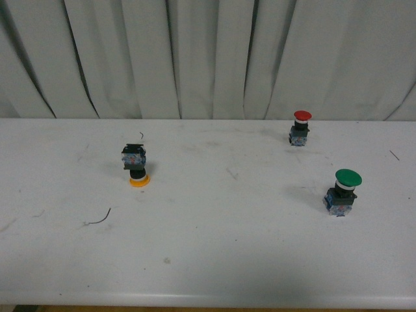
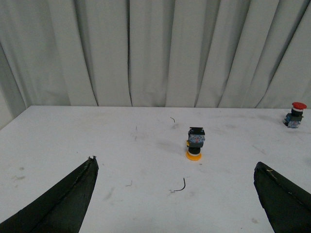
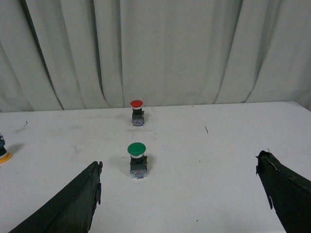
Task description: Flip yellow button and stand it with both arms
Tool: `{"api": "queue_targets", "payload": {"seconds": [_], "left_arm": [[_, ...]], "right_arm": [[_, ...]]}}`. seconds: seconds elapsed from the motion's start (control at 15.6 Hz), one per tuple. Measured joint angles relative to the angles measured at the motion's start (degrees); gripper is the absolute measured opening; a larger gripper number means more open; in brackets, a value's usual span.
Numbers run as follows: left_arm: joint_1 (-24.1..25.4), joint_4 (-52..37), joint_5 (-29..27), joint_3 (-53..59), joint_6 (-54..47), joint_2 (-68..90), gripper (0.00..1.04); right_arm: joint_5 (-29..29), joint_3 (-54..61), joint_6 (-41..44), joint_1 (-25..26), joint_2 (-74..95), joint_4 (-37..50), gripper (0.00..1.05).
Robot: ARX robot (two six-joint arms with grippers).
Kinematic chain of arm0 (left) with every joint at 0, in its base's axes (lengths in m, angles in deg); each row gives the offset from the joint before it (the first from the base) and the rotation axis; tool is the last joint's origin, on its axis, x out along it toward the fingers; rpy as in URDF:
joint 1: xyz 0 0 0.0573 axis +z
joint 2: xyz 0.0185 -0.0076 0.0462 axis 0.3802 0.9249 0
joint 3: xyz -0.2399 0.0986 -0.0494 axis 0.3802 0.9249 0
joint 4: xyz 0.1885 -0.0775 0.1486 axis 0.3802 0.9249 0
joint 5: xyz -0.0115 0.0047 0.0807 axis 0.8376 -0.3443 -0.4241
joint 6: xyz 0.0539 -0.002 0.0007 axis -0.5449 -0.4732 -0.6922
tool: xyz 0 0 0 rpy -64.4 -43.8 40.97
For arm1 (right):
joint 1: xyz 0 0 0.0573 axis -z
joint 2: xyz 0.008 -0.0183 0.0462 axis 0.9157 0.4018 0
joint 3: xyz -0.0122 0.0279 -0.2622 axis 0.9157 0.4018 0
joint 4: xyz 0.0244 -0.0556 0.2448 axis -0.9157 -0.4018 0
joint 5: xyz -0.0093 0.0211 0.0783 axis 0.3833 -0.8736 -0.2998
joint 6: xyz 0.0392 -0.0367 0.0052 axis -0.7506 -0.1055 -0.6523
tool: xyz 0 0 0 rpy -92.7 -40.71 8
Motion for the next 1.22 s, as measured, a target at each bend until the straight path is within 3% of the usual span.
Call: {"api": "queue_targets", "payload": {"seconds": [1.03,1.16,1.22], "left_arm": [[-0.3,1.2,-0.9,-0.2,0.4,0.2,0.98],[-6.6,12.2,-15.1,-5.4,9.1,8.7,0.98],[-6.2,10.5,-19.3,-6.0,13.2,11.9,0.98]], "right_arm": [[0.0,0.0,0.0,0.0,0.0,0.0,0.98],[0.0,0.0,0.0,0.0,0.0,0.0,0.98],[0.0,0.0,0.0,0.0,0.0,0.1,0.98]]}}
